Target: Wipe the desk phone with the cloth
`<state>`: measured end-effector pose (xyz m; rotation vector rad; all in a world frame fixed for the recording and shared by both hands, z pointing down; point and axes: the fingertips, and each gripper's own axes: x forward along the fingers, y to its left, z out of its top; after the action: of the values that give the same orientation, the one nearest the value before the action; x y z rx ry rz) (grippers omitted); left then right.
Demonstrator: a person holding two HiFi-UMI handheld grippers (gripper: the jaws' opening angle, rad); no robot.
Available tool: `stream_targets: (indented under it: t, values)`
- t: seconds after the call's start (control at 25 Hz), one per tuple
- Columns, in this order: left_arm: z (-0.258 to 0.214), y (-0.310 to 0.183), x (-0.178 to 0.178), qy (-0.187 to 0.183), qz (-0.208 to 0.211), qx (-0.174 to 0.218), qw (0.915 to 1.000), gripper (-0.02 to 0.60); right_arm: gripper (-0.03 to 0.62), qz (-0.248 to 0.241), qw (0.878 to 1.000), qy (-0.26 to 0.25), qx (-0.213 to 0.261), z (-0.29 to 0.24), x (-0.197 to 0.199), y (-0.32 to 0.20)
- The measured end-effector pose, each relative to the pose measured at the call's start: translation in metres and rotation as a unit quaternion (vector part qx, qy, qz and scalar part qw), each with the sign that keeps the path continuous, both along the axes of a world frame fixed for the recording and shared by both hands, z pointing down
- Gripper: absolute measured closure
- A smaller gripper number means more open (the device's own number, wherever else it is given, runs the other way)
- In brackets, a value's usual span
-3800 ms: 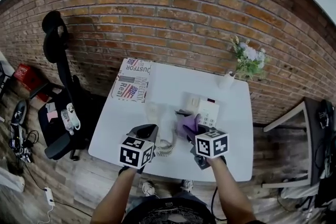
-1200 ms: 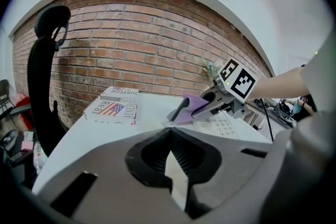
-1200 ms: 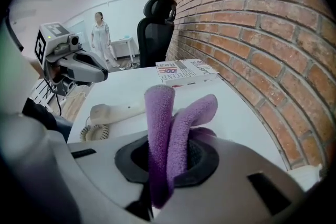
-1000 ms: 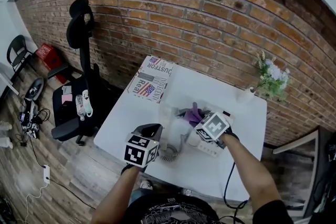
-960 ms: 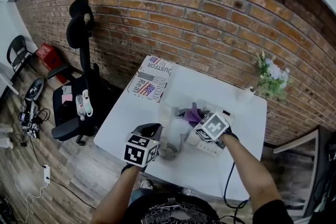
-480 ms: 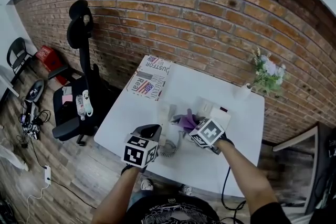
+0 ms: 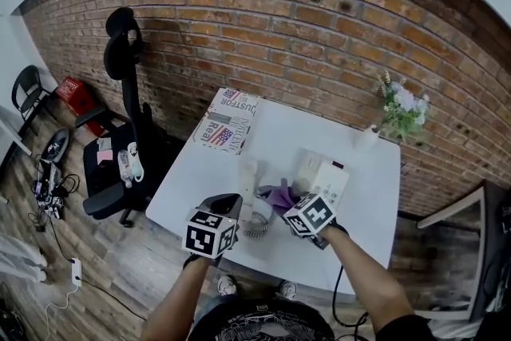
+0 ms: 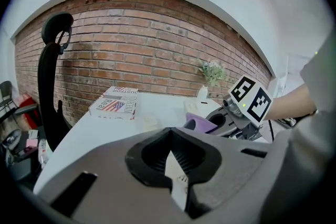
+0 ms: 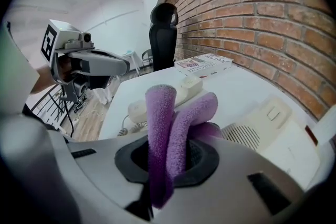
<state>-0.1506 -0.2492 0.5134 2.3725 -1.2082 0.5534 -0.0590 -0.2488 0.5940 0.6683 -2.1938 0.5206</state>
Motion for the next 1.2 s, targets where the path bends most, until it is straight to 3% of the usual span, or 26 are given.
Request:
stream_targets:
  t: [0.32,0.56,0.72,0.96,1.2]
  values:
    - [-0.012,-0.003,0.013,0.002,0.014,0.011,0.9998,0.577,0.546,0.094,0.991,-0.09,0.026,-0.037,0.012,-0.003]
    - [-0.027,-0.014,0.028,0.004,0.025,0.027,0.9993,0.577,0.546,0.148,0.978,-0.127,0.07,-0.077,0.049,-0.004]
    - [-0.038,-0.018,0.041,0.006,0.037,0.04,0.9985,0.577,0.546,0.195,0.964,-0.149,0.098,-0.103,0.086,-0.001]
    - [-0.052,-0.026,0.055,0.016,0.034,0.05,0.998,0.577,0.546,0.248,0.948,-0.14,0.142,-0.133,0.142,0.003]
    - [-0.073,-0.029,0.068,0.01,0.036,0.08,0.9961,0.577,0.546,0.307,0.919,-0.141,0.203,-0.168,0.192,0.012]
